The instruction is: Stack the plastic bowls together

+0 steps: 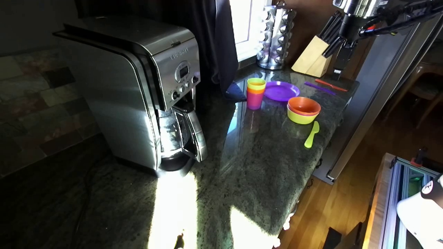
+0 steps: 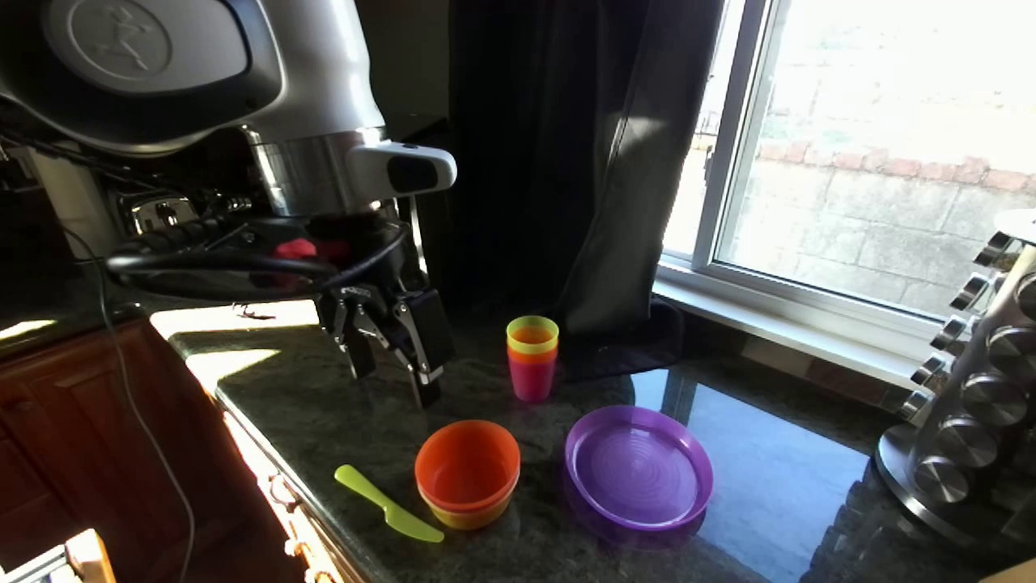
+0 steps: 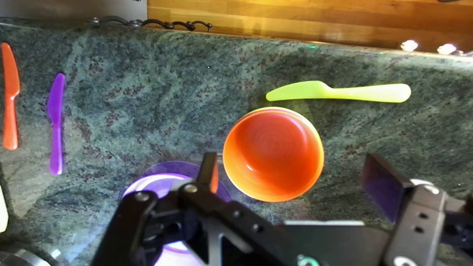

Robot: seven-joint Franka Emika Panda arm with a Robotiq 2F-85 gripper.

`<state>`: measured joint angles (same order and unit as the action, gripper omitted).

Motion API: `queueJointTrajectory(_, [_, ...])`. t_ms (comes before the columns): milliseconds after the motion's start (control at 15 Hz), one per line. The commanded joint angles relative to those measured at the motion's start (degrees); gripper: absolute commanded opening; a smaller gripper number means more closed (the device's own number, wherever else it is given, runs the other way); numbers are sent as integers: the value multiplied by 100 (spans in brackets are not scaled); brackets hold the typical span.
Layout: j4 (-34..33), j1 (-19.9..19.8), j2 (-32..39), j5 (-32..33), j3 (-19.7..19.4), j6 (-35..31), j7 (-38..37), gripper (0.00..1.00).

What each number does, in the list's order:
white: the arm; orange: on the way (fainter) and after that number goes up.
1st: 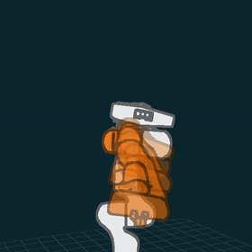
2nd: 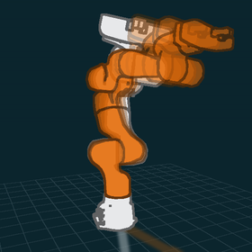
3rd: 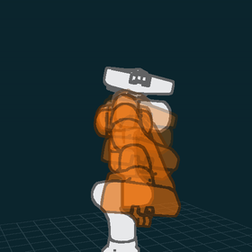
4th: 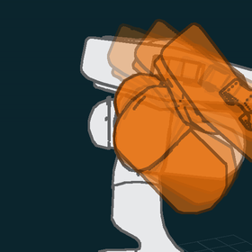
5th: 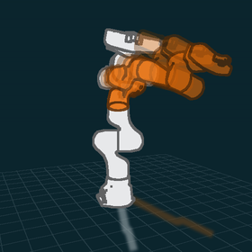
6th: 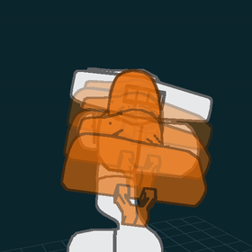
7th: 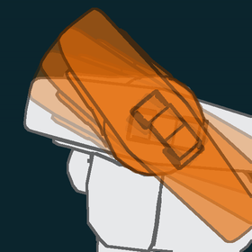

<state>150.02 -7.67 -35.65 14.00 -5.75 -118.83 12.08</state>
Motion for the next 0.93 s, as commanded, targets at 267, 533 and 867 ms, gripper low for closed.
queueJointTrajectory(267, [230,122,-297,-281,-200,-116,-64,100])
queueJointTrajectory(533, [34,82,-125,-204,-148,14,-40,100])
queueJointTrajectory(867, [18,82,-115,-203,-147,15,-40,100])
